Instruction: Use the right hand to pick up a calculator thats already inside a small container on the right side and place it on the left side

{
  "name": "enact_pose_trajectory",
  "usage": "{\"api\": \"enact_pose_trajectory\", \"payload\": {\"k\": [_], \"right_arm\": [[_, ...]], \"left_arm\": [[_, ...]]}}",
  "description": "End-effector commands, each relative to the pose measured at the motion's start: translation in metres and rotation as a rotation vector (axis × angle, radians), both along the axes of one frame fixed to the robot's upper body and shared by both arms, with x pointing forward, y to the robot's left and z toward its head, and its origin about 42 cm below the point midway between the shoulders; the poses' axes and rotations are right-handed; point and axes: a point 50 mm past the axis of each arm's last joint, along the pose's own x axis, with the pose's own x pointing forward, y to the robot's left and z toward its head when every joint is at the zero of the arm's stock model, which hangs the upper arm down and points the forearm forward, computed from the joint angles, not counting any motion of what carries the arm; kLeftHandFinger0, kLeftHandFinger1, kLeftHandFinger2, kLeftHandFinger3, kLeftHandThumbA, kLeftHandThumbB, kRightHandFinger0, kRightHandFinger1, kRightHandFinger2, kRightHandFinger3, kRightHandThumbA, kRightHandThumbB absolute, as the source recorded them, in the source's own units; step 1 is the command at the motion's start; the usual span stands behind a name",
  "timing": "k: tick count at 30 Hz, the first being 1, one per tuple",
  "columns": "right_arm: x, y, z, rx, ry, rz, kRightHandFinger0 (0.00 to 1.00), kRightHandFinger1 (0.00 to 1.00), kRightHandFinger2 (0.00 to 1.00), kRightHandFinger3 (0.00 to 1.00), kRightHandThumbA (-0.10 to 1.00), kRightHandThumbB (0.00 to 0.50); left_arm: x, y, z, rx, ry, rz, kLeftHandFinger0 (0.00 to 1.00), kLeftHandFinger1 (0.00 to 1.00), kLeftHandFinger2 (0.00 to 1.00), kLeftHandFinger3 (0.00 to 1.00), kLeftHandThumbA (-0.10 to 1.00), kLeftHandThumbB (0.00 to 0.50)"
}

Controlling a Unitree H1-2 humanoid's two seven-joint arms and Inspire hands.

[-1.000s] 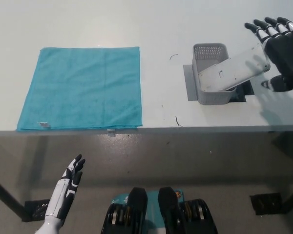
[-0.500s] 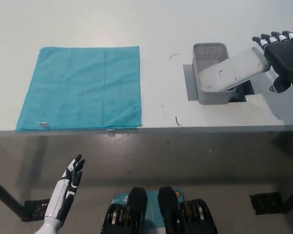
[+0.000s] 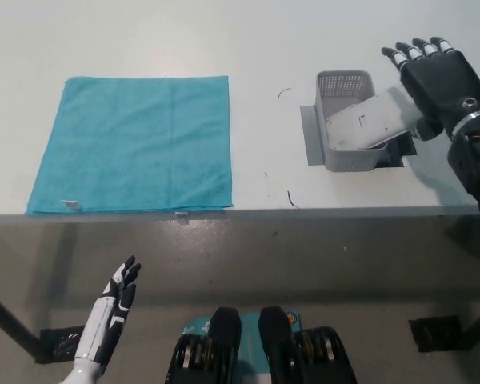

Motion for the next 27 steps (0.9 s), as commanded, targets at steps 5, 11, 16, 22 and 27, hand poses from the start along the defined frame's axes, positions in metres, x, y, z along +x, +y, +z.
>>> {"api": "enact_pose_trajectory", "payload": {"k": [5,11,16,22,27], "right_arm": [[0.023,0.015,0.016,0.006,-0.090,0.007,1.00,1.00,1.00,1.00,1.00,0.500],[0.039,0.009,-0.008,-0.002,-0.033,-0.040,1.00,1.00,1.00,1.00,1.00,0.500],[0.051,0.002,-0.022,-0.017,0.006,-0.072,1.00,1.00,1.00,1.00,1.00,0.500],[0.064,0.000,-0.029,-0.027,-0.288,-0.015,0.21,0.32,0.50,0.65,0.06,0.357],[0.061,-0.005,-0.025,0.037,-0.480,0.089,0.00,0.20,0.56,0.45,-0.10,0.231]], "left_arm": [[-0.001,0.005,0.010,0.012,-0.079,0.011,1.00,1.00,1.00,1.00,1.00,0.224],[0.000,0.005,0.012,0.011,-0.083,0.008,1.00,1.00,1.00,1.00,1.00,0.230],[0.000,0.005,0.011,0.017,-0.082,0.008,1.00,1.00,1.00,1.00,1.00,0.230],[-0.002,0.004,0.010,-0.005,-0.077,0.012,1.00,1.00,1.00,1.00,1.00,0.240],[-0.002,0.004,0.010,0.005,-0.076,0.008,1.00,1.00,1.00,1.00,1.00,0.229]]}}
